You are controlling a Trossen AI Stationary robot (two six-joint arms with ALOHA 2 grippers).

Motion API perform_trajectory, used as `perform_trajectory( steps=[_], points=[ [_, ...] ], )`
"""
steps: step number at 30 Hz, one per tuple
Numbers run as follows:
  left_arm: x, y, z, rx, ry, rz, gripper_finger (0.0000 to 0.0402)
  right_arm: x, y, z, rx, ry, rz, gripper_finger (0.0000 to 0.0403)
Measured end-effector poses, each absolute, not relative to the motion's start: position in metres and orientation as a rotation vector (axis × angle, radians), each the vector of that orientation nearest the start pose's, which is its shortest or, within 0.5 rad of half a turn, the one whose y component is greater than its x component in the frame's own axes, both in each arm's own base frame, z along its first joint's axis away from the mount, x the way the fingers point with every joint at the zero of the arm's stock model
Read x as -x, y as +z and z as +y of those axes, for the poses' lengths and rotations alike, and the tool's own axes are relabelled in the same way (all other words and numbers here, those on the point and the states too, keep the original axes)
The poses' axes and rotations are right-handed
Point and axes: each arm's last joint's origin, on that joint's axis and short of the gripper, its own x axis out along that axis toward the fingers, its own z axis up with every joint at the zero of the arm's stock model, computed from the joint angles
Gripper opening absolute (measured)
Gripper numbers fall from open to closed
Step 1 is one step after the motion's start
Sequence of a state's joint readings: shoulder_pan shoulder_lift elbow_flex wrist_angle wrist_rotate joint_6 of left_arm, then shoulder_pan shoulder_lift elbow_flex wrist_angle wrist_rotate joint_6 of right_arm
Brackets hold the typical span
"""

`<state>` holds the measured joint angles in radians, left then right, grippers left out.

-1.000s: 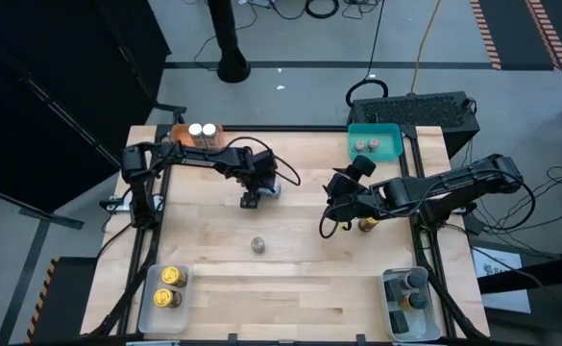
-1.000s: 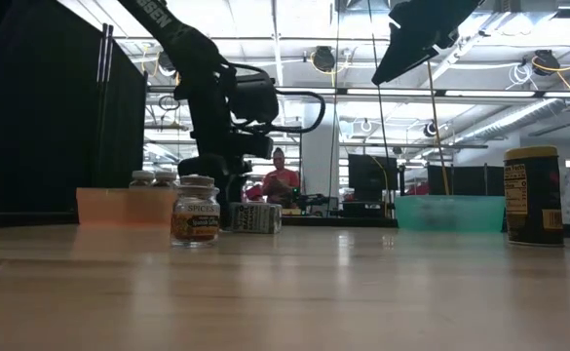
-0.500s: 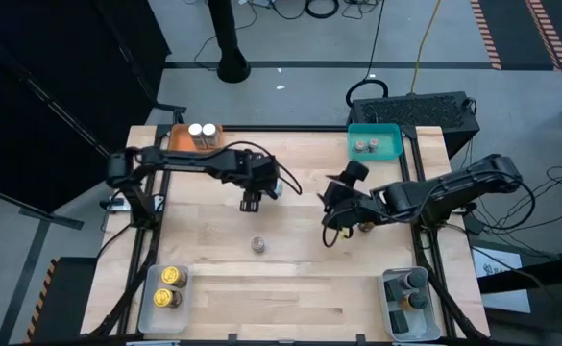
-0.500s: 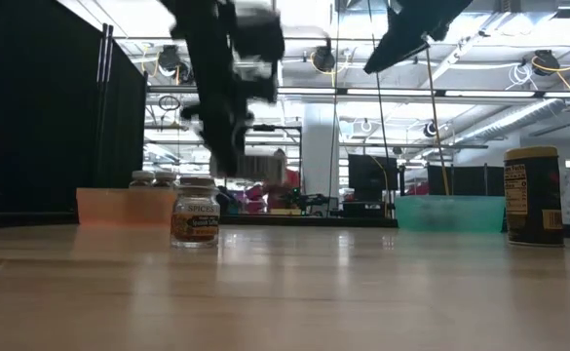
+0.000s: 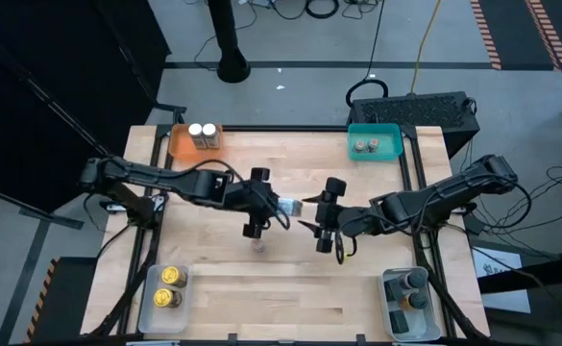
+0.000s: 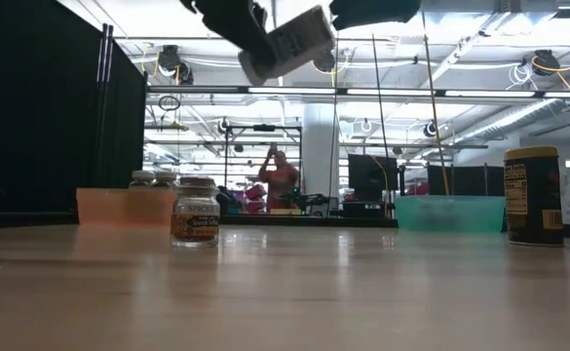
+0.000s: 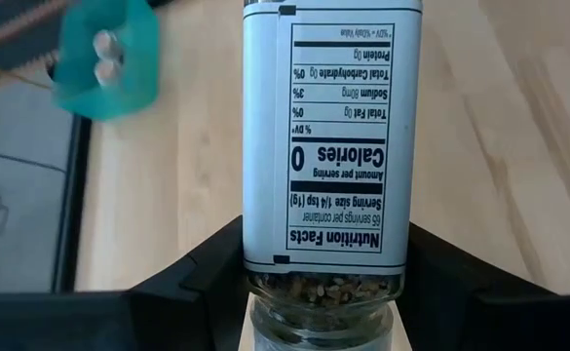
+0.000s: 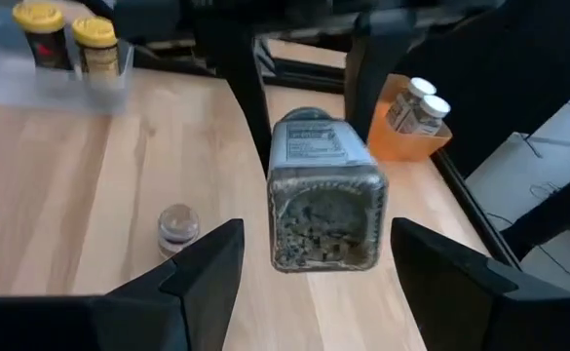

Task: Sort spices by type
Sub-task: Put the white seasoning bottle into the orange bin

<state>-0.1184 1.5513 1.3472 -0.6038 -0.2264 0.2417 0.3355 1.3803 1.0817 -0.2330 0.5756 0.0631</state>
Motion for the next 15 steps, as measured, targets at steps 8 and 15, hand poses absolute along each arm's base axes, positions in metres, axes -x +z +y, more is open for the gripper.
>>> perform_trajectory(
  steps=[8,15],
  points=[
    [-0.331,0.309,-0.045,-0.408,0.041,0.781,0.0205,-0.298,0.302,0.085,0.233,-0.283,0.412,0.0242],
    [-0.335,0.314,-0.052,-0.405,0.036,0.711,0.0208,-0.301,0.299,0.087,0.26,-0.275,0.423,0.0242]
  ],
)
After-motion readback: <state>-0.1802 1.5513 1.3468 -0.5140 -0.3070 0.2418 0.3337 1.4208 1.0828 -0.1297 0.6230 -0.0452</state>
